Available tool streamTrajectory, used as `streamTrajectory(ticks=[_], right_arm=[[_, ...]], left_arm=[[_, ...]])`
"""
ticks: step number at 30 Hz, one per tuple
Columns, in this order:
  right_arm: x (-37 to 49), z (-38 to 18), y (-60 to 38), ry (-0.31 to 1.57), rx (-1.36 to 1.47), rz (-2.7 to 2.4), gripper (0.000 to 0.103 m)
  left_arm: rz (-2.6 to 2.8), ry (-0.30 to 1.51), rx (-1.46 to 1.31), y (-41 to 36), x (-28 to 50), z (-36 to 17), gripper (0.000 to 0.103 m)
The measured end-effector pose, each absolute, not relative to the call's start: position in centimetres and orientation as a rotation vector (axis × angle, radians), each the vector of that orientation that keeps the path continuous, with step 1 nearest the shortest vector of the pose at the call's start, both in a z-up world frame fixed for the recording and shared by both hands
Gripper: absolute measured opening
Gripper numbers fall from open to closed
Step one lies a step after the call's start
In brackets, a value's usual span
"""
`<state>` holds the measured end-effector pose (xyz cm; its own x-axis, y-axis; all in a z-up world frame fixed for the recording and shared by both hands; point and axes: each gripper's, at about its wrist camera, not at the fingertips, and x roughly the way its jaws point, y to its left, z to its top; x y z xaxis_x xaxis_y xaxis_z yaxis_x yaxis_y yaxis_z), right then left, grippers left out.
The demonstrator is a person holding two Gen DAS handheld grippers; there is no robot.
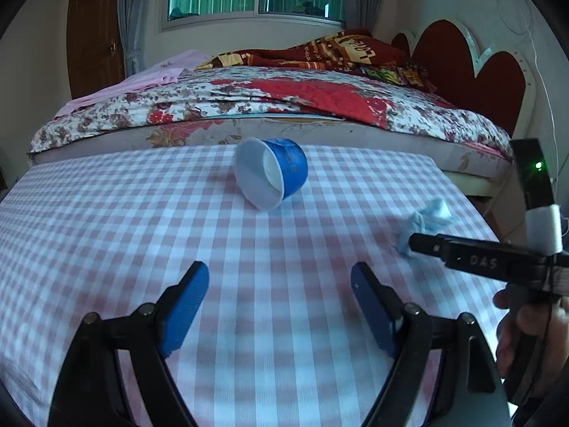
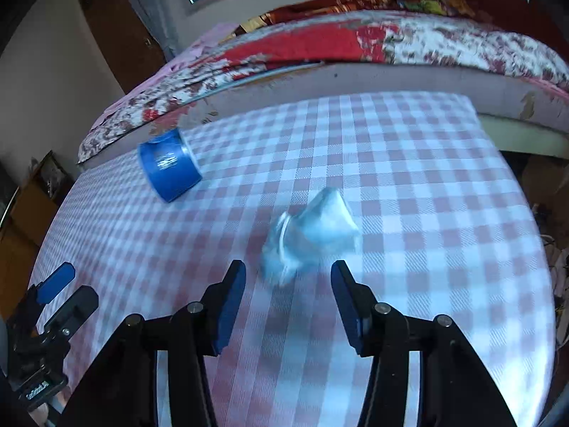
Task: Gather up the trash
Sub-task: 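Grasp the blue-white paper cup with the left tool while the right tool grasps the light blue tissue, then carry cup and tissue over the black bin and open both tools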
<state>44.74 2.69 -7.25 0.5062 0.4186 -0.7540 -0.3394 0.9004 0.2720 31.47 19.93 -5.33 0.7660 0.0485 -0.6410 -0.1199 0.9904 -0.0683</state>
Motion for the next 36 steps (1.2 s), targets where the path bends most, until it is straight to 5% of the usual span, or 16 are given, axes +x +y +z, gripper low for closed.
streamTrajectory(ticks=[3, 17, 23, 25, 27, 36], right_arm=[[46.0, -7.6, 3.8, 0.921, 0.050, 0.473, 0.025], [52.1, -7.0, 6.3, 0.898, -0.098, 0.451, 0.027], [54.0, -6.8, 6.5, 0.908, -0.100, 0.467, 0.027], [54.3, -6.8, 6.8, 0.905, -0.106, 0.482, 0.022], [54.4, -6.7, 6.7, 0.907, -0.087, 0.496, 0.018], [50.9, -3.7, 5.5, 0.813, -0.060, 0.508, 0.016]], left_arm=[[0.086, 0.694, -0.109, 20.2, 32.9, -5.7, 0.083], [0.033, 0.734, -0.140, 22.1, 41.7, -7.0, 0.071], [-0.019, 0.767, -0.152, 21.9, 44.2, -7.7, 0.055], [-0.038, 0.788, -0.154, 21.6, 44.9, -8.0, 0.041], [-0.057, 0.798, -0.160, 21.3, 45.2, -8.2, 0.009], [-0.038, 0.702, -0.067, 20.3, 41.9, -5.5, 0.005]])
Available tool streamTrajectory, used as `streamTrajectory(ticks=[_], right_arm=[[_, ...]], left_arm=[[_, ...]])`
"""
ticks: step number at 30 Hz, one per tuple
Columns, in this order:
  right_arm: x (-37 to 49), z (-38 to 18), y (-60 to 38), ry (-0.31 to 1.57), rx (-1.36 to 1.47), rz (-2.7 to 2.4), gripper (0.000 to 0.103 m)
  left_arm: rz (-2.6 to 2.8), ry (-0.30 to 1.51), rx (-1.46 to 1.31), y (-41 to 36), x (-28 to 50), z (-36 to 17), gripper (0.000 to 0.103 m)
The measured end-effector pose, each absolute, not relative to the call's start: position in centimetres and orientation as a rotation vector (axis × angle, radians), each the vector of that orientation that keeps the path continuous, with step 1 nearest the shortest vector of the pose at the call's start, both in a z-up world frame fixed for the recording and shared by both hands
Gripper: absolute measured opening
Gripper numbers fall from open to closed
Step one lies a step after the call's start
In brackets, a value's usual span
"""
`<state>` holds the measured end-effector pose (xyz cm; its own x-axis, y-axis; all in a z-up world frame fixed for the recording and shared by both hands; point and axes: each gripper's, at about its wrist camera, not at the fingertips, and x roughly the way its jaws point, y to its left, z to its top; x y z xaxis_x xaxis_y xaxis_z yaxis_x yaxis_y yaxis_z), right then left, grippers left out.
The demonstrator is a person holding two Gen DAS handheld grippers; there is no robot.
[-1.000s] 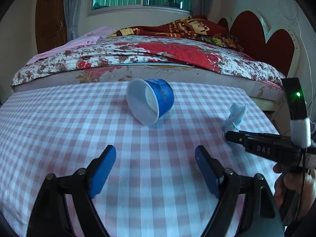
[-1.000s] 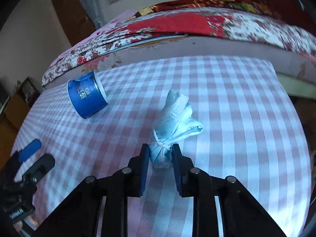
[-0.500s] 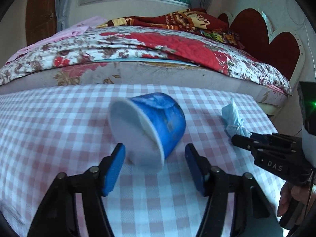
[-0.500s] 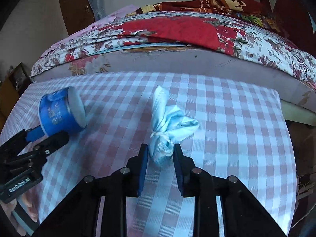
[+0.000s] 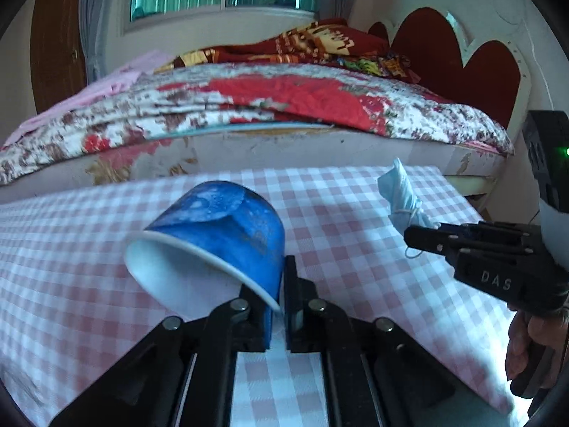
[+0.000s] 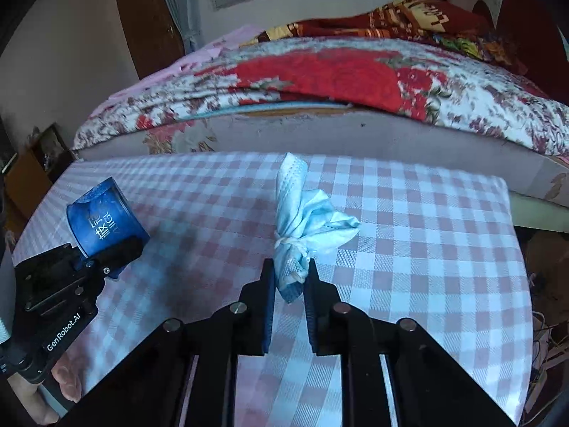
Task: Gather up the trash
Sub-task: 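Carry cup and tissue over the black bin and open both tools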
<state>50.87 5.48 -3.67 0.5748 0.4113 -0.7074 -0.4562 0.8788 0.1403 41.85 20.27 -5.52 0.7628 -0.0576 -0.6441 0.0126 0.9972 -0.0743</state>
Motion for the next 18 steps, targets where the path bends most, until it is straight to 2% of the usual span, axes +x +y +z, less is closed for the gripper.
streamTrajectory(ticks=[18], right_arm=[[37.7, 3.6, -0.7, 0.676, -0.048, 0.503, 0.016]], left_arm=[[-0.056, 0.642, -0.076, 16.7, 31.6, -0.3, 0.005]])
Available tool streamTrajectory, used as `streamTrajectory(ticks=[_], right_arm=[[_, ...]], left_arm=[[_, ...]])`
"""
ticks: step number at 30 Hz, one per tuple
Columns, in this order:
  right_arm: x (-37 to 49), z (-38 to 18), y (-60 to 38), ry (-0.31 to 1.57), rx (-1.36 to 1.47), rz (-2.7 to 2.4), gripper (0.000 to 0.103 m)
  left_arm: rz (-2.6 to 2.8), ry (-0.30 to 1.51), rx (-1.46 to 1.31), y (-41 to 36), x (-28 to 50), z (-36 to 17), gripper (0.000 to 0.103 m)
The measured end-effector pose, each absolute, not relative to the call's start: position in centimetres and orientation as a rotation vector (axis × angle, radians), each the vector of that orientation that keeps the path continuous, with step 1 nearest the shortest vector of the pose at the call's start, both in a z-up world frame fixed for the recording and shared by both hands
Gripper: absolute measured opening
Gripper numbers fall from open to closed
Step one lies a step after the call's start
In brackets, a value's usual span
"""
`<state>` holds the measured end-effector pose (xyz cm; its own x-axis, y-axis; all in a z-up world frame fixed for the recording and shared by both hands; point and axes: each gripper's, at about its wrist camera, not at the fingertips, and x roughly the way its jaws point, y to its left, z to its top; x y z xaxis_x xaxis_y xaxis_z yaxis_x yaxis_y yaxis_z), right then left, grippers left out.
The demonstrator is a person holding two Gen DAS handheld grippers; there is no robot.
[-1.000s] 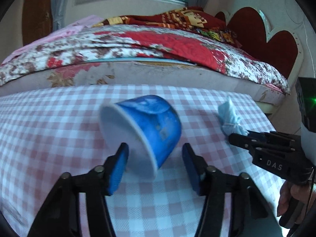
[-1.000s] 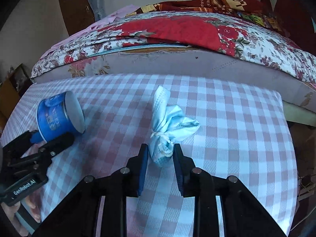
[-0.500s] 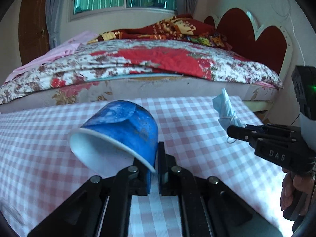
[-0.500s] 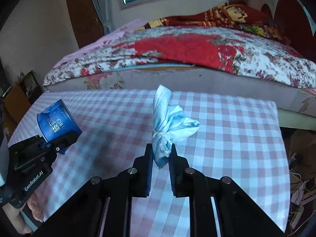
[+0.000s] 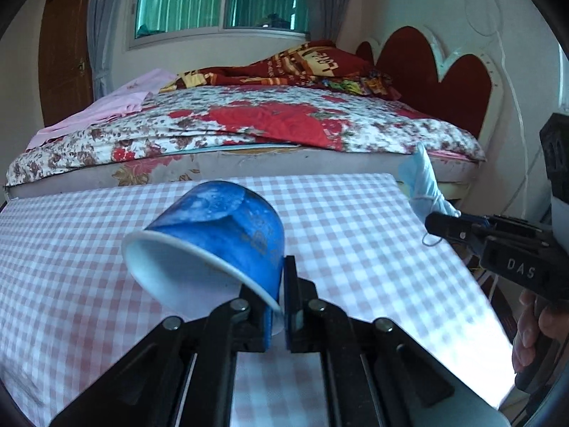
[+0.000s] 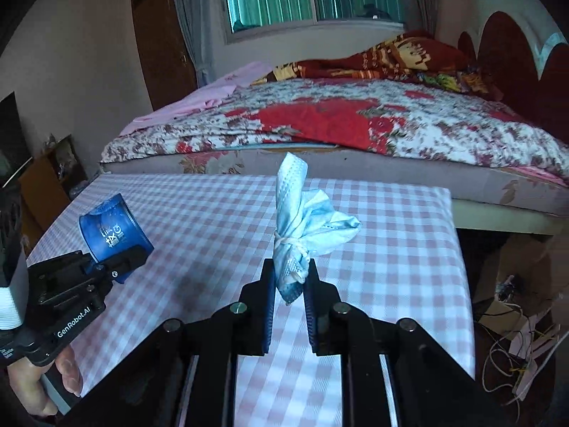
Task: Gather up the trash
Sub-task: 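Carry cup and tissue over the black bin and open both tools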
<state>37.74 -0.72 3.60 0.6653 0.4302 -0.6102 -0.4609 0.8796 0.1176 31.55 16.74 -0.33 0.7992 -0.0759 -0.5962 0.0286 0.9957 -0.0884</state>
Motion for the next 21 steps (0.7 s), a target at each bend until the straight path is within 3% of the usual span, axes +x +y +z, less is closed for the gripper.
streamTrajectory(ticks=[21], right_arm=[[25.9, 7.2, -10.9, 0.584, 0.013, 0.424, 0.016]], left_arm=[[-0.166, 0.546, -0.012, 7.6, 22.4, 4.4, 0.005]])
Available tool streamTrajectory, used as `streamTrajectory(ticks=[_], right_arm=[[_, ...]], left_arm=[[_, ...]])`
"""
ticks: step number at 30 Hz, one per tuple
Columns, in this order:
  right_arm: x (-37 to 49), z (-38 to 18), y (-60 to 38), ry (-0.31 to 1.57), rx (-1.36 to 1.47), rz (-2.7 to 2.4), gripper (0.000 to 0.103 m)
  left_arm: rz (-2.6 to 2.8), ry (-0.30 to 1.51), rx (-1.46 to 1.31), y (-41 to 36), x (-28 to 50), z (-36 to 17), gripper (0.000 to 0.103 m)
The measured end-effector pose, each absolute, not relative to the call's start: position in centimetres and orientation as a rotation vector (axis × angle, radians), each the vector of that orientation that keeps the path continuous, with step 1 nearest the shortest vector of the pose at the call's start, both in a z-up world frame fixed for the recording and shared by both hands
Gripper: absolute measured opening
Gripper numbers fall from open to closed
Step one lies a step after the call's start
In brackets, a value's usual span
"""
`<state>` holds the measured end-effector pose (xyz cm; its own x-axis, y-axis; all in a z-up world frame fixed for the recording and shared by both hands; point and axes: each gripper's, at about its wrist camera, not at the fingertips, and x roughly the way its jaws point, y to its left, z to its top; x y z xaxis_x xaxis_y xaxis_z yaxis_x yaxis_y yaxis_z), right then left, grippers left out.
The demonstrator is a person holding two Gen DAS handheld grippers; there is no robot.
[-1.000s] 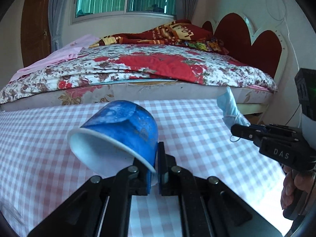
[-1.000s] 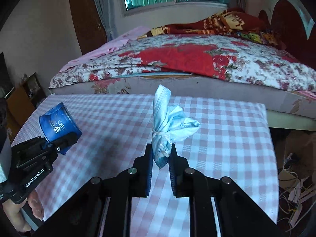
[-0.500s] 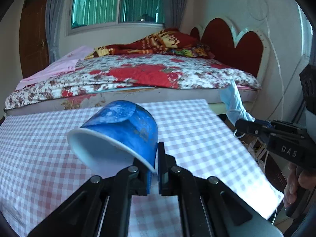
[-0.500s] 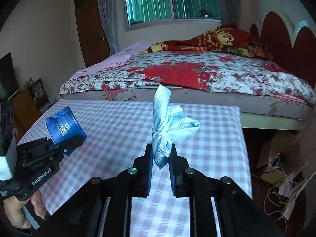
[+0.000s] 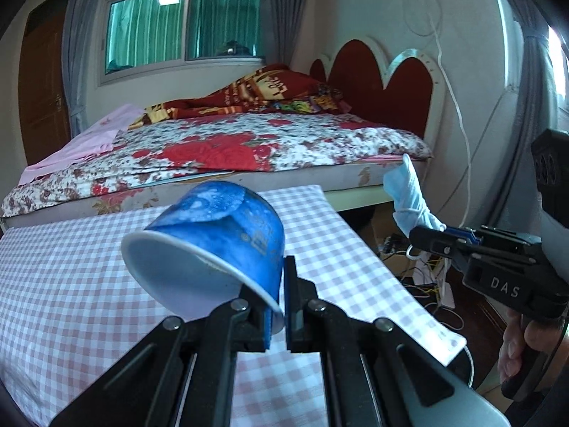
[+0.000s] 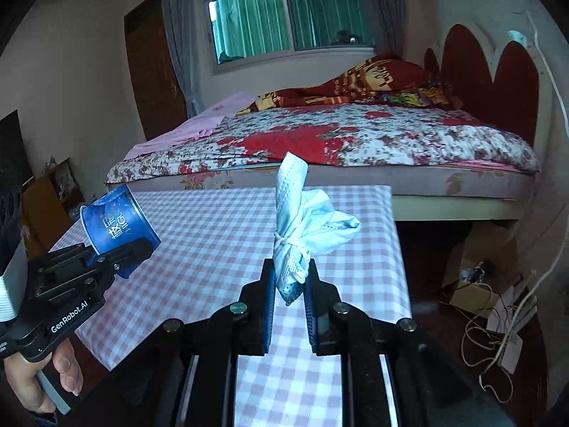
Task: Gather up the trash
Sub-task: 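Carry cup and tissue over the black bin and open both tools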
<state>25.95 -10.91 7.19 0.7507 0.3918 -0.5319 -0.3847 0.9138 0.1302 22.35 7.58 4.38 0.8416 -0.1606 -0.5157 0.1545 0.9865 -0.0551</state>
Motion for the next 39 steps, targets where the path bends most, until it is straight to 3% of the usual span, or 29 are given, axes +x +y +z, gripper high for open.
streamTrajectory(ticks=[18, 39], right_arm=[[16.0, 7.1, -22.7, 0.545, 0.079, 0.273, 0.016], [7.6, -0.3, -34.0, 0.637, 0.163, 0.109, 0.016]], left_arm=[[-0.367, 0.523, 0.025, -3.7, 16.7, 4.3, 0.005], [-0.614, 0.664, 0.084, -16.2, 10.6, -2.1, 0.005]])
